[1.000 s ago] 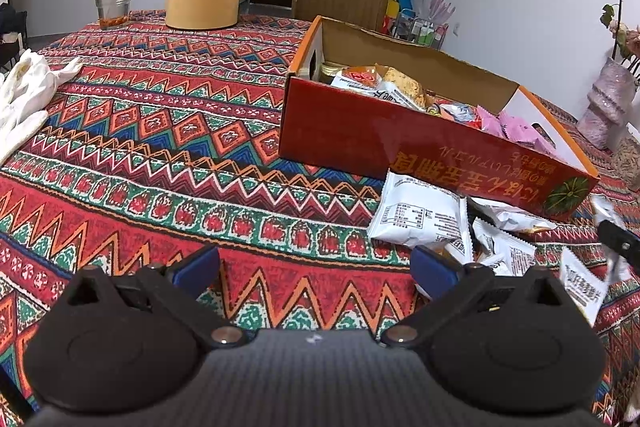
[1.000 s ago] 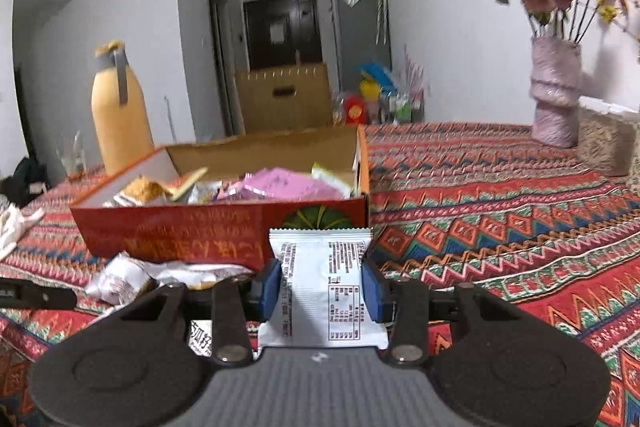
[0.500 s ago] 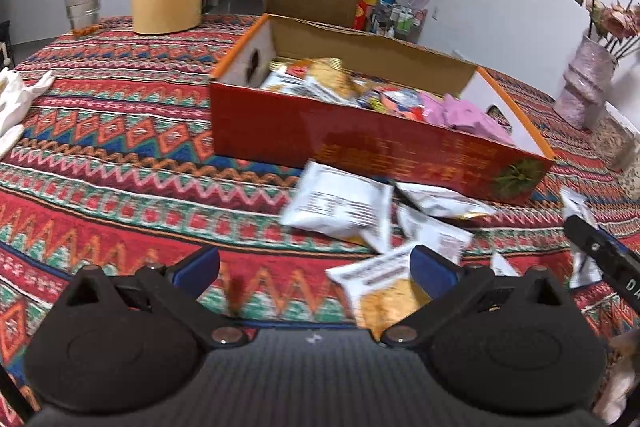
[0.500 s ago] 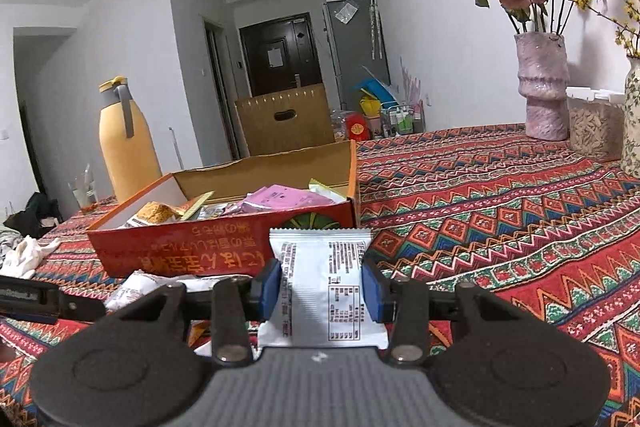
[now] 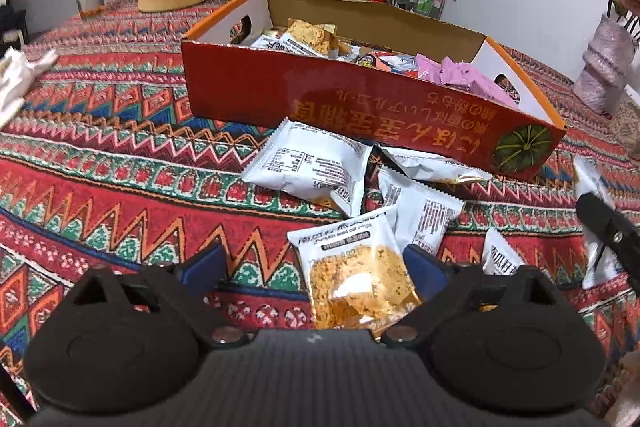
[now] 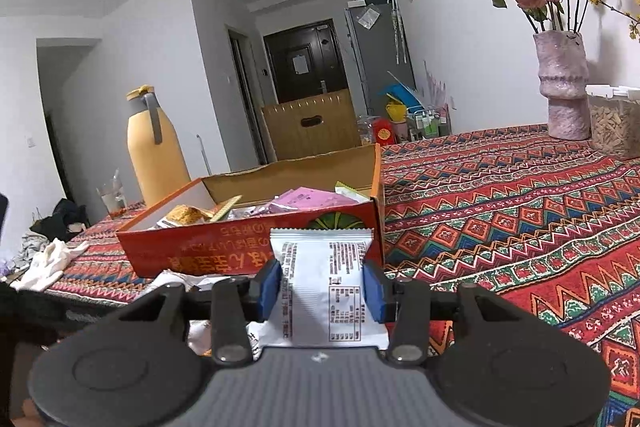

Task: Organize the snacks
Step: 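Grasp a white printed packet with the right tool while the left tool reaches for a cookie packet, then close the left tool on the round-cookie packet and lift it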

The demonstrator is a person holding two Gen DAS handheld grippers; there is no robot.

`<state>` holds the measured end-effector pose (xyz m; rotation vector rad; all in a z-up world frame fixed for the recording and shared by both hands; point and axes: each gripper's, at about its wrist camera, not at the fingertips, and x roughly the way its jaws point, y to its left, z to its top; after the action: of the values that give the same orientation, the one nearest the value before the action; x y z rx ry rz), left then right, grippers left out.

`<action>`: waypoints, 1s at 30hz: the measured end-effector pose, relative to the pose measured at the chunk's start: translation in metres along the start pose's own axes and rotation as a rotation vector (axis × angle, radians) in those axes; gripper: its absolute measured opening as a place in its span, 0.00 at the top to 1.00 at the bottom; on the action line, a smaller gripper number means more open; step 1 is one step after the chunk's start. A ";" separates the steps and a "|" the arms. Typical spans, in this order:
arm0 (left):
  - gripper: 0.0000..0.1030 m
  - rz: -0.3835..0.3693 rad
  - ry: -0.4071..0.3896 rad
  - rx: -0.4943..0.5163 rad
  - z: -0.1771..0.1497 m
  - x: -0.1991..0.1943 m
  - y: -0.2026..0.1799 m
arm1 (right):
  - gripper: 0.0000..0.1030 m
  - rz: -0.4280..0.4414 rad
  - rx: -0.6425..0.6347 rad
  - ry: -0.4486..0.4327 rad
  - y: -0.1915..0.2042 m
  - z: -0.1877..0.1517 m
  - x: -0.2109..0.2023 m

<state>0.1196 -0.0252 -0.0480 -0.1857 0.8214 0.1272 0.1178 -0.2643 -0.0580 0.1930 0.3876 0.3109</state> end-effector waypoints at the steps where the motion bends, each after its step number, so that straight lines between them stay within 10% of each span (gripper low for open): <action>1: 0.13 0.003 -0.005 0.002 -0.001 -0.001 0.000 | 0.57 0.004 -0.001 -0.003 0.000 0.000 -0.001; 11: 0.53 0.083 -0.068 0.069 -0.013 -0.008 -0.004 | 0.57 0.003 -0.020 -0.013 0.002 -0.001 -0.002; 25: 0.57 0.022 -0.097 0.081 -0.012 -0.021 0.005 | 0.34 -0.066 -0.089 0.290 -0.003 -0.007 0.030; 30: 0.57 0.002 -0.110 0.078 -0.010 -0.026 0.009 | 0.58 -0.058 -0.174 0.310 0.008 -0.010 0.032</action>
<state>0.0932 -0.0198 -0.0366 -0.1035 0.7154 0.1065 0.1397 -0.2449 -0.0765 -0.0386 0.6688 0.3164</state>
